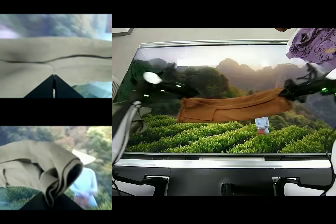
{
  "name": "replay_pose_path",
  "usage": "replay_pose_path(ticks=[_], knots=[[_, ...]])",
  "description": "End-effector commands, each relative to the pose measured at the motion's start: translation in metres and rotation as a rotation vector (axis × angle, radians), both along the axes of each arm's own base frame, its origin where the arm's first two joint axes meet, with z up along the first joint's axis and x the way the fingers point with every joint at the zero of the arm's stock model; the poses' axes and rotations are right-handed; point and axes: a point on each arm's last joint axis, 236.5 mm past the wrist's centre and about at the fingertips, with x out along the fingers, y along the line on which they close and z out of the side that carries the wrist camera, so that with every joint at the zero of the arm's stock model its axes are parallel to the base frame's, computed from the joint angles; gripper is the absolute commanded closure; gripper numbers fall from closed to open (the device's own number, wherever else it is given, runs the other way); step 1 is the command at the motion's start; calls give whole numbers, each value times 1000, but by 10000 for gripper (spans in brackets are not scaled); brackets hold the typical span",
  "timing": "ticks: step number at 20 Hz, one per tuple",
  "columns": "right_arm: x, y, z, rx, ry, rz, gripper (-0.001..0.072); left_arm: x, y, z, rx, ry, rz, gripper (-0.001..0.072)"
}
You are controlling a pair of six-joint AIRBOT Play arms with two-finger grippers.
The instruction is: Fold the clothes and pants, and hang the long-sleeved shirts on hangers.
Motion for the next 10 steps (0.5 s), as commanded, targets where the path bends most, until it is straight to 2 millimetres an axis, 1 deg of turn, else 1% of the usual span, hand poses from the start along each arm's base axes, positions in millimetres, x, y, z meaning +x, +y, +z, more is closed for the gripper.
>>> replay_pose_path(ticks=[1, 4, 5, 6, 8, 10], knots=[[-30, -12, 68, -86, 38, -39, 691, -20, -107, -27, -54, 43, 30, 693], [-46, -10, 116, -110, -16, -42, 691, -48, -193, -42, -166, 69, 40, 693], [-51, -10, 131, -119, -44, -45, 691, -59, -215, -45, -209, 93, 52, 694], [-56, -9, 143, -124, -65, -52, 691, -67, -234, -47, -244, 118, 60, 694], [-64, -6, 158, -129, -99, -67, 691, -81, -270, -47, -297, 140, 52, 694], [-72, -5, 164, -123, -91, -86, 691, -94, -304, -44, -318, 125, -5, 694]])
